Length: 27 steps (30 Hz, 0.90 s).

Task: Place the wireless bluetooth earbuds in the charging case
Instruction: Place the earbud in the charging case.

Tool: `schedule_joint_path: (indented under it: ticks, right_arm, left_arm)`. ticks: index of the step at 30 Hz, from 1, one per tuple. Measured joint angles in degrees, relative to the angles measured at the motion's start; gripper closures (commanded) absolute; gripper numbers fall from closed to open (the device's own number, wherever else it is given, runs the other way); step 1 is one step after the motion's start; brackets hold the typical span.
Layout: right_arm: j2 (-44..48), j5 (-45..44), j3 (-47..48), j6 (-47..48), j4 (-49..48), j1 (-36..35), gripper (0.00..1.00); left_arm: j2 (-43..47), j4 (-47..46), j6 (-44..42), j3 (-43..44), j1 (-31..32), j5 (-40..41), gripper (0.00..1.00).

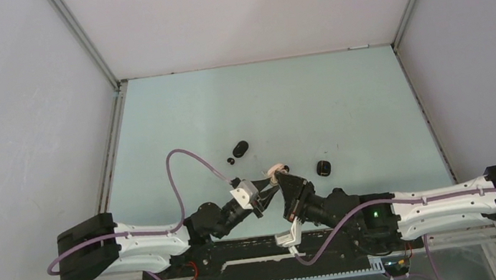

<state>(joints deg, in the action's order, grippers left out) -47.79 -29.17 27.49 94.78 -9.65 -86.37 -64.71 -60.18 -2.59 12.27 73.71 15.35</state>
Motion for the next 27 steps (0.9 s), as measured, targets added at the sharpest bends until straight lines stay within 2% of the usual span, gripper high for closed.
schedule_joint_path:
  ticks: [27]
  right_arm:
    - [-1.0,1.2,-2.7,3.1,-2.0,2.5,1.0]
  left_arm:
    - [-0.7,-1.4,0.0,-0.1,0.1,-1.6,1.0]
